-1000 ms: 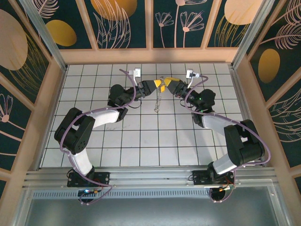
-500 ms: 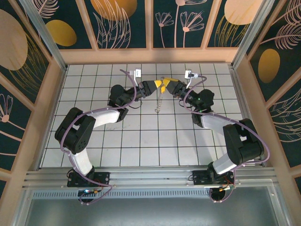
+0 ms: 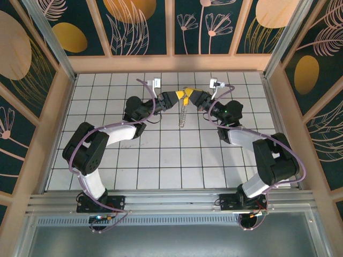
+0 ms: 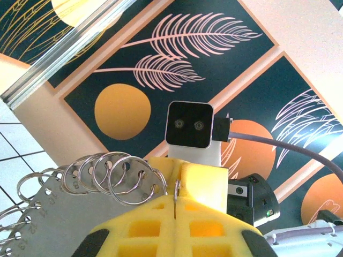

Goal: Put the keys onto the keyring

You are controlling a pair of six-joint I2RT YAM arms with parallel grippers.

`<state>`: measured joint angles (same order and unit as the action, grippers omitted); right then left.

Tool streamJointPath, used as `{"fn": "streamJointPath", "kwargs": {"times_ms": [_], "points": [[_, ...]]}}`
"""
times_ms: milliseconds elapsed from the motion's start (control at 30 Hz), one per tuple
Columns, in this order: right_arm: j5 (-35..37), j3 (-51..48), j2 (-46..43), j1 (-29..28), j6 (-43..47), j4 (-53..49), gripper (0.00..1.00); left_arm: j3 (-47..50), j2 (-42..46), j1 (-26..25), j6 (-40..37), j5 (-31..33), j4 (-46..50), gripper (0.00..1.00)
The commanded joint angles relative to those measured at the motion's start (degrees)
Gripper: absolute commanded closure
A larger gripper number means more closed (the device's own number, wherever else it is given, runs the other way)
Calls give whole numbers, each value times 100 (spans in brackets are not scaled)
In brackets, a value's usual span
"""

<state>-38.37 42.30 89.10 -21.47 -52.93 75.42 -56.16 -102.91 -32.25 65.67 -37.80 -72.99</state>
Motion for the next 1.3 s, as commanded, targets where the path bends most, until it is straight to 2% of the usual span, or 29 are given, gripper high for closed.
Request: {"fn": "streamJointPath", "kwargs": {"times_ms": [0,167,267,300,367,600,767,867,1033,1267], "points": [[-33,50,85,-72,-8,319,96,-106,-17,-25,-54,19,-303,100],[-121,51,164,-82,-7,340,99,-105,-53,-27,-69,27,-329,100],[-189,72,221,-92,-16,350,87,-131,-103,-26,-63,21,-339,100],[-204,59,230,-88,-20,363,89,-138,-119,-26,-70,18,-339,100],[-190,43,243,-92,-16,357,100,-151,-132,-27,-62,10,-348,100],[-179,31,268,19,58,279,100,-250,-177,-12,-209,-73,-186,100],[-427,311,322,286,219,-124,100,-264,202,218,-1039,-35,938,63],[-885,694,447,417,360,-540,100,-281,438,472,-1630,-60,1730,50],[-1656,1480,676,499,917,-1695,100,-539,601,838,-2272,-518,2642,41],[-2507,2628,1229,537,1408,-3055,100,-1511,205,947,-3286,-1317,4078,37]]}}
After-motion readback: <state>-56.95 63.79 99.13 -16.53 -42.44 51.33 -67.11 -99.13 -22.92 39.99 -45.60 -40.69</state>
